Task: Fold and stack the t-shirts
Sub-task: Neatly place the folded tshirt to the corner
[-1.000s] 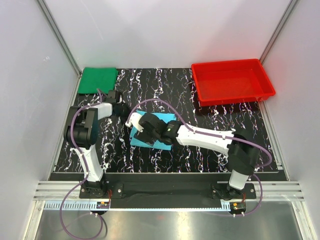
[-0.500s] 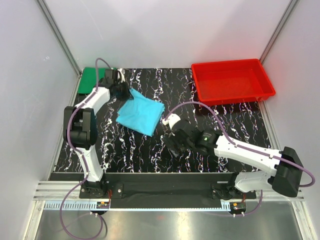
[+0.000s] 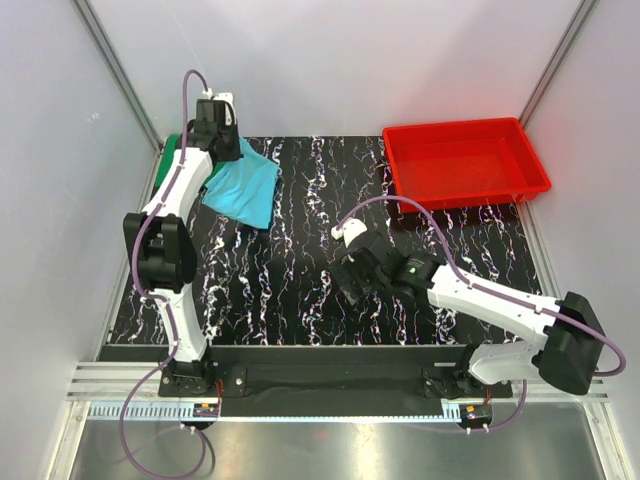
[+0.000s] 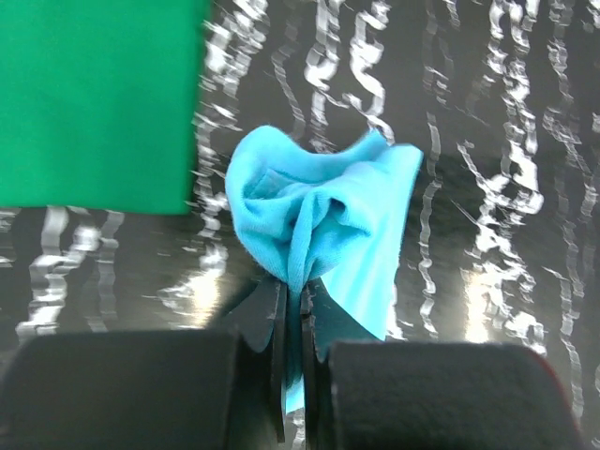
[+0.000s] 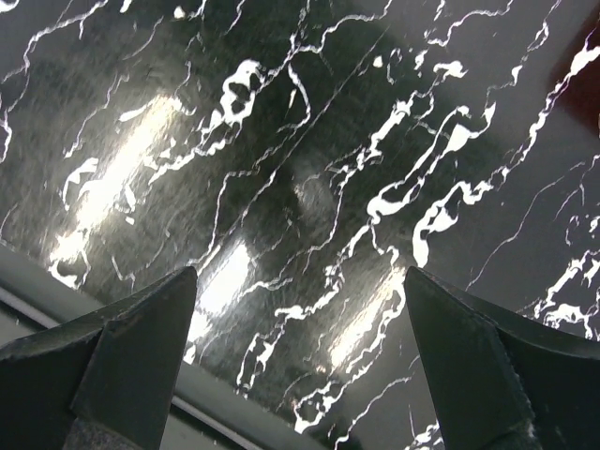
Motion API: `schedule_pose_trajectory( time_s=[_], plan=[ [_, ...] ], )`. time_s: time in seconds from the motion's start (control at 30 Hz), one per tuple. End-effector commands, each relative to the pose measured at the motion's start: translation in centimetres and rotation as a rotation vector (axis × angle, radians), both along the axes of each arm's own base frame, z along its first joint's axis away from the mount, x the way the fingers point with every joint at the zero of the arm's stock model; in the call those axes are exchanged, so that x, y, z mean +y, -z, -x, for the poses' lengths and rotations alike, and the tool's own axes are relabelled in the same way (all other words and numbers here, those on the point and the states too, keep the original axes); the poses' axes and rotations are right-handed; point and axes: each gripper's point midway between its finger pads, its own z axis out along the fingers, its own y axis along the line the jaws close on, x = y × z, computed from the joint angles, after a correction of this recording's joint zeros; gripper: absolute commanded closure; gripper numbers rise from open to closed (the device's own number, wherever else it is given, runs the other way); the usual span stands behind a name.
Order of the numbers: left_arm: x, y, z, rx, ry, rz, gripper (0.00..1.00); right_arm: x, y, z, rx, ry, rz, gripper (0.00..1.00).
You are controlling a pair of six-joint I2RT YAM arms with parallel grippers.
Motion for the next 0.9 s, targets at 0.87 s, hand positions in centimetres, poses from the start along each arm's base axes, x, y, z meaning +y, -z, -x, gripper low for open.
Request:
schedule_pose_trajectory(
  time_s=[0.87],
  plan=[
    [8.8, -11.7, -6.2, -0.300, -0.046, -0.327, 1.00, 2.2, 1.0, -4.9, 0.031, 0.022, -0.032, 0.00]
  ],
)
